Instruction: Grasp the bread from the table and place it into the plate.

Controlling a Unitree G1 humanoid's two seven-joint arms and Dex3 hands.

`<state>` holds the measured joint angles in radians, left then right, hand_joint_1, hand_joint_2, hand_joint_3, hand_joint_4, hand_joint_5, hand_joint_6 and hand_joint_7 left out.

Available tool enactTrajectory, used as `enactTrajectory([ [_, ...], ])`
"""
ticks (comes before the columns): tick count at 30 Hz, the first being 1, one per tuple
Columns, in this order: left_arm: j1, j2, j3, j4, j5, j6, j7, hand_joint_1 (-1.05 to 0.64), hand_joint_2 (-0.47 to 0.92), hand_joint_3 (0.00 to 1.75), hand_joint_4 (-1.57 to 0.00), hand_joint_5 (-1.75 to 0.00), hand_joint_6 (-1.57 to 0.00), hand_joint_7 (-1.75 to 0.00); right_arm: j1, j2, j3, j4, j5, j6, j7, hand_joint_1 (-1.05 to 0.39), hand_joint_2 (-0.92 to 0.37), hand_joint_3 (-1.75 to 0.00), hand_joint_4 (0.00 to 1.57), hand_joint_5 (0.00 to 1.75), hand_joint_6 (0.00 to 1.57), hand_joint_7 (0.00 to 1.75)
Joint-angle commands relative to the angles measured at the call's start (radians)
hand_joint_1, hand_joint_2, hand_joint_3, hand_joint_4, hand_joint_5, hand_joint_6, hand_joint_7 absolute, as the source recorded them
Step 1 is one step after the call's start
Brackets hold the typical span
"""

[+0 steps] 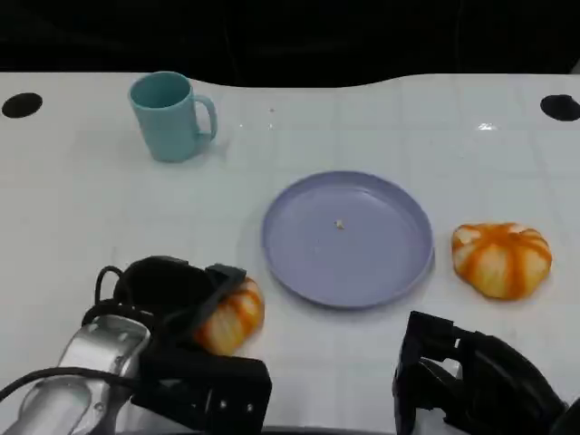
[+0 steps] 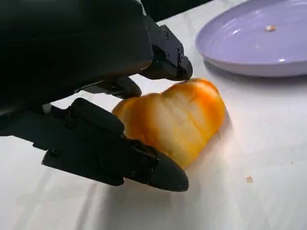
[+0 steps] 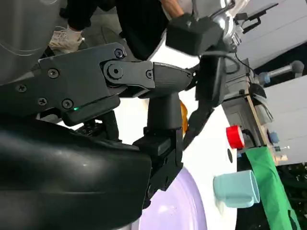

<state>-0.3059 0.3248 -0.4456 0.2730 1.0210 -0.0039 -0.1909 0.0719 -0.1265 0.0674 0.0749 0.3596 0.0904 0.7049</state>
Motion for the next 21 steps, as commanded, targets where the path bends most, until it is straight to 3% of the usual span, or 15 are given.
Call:
enactTrajectory([
  [1,-0.034,-0.003,-0.043,0.083,0.014,0.036,0.040,-0.62,0.92,0.01,-0.59,-0.21,-0.39,-0.04,-0.002,-0.012,-0.009,0.006,0.004,-0.015,0.007,-0.48,-0.92,-0.40,0.60,1.75,0.43,1.66],
  [2,-0.041,-0.006,-0.050,0.103,0.012,0.038,0.056,-0.61,0.92,0.01,-0.60,-0.21,-0.40,-0.04,-0.002,-0.012,-0.009,0.008,0.004,-0.017,0.010,-0.48,-0.92,-0.40,0.60,1.75,0.43,1.66],
  [3,-0.047,-0.008,-0.059,0.125,0.012,0.038,0.077,-0.51,0.92,0.04,-0.62,-0.67,-0.53,-0.05,-0.003,-0.013,-0.009,0.007,0.003,-0.017,0.010,-0.48,-0.92,-0.40,0.60,1.75,0.43,1.66],
  [4,-0.053,-0.009,-0.067,0.146,0.014,0.037,0.097,-0.47,0.92,0.07,-0.60,-1.00,-0.63,-0.07,-0.003,-0.013,-0.009,0.006,0.003,-0.013,0.010,-0.48,-0.92,-0.40,0.60,1.75,0.43,1.66],
  [6,-0.060,-0.005,-0.080,0.181,0.012,0.022,0.156,-0.41,0.92,0.21,-0.69,-1.26,-0.88,-0.14,-0.001,-0.013,-0.009,0.003,0.002,-0.010,0.006,-0.49,-0.92,-0.39,0.60,1.75,0.43,1.67],
  [9,-0.066,0.002,-0.091,0.216,-0.001,0.002,0.220,-0.38,0.92,0.33,-0.81,-1.36,-1.06,-0.15,0.003,-0.015,-0.009,-0.002,-0.002,-0.011,0.002,-0.50,-0.92,-0.39,0.61,1.75,0.44,1.67],
  [16,-0.054,0.014,-0.090,0.221,-0.025,-0.022,0.312,-0.36,0.92,0.43,-0.76,-1.47,-1.13,-0.15,0.010,-0.017,-0.009,-0.013,0.002,-0.003,0.002,-0.50,-0.92,-0.39,0.60,1.75,0.43,1.68],
  [21,-0.047,0.031,-0.078,0.214,-0.041,-0.084,0.450,-0.36,0.92,0.45,-0.72,-1.69,-1.15,-0.22,0.016,-0.018,-0.006,-0.020,-0.009,-0.011,-0.006,-0.51,-0.92,-0.39,0.60,1.75,0.44,1.68],
])
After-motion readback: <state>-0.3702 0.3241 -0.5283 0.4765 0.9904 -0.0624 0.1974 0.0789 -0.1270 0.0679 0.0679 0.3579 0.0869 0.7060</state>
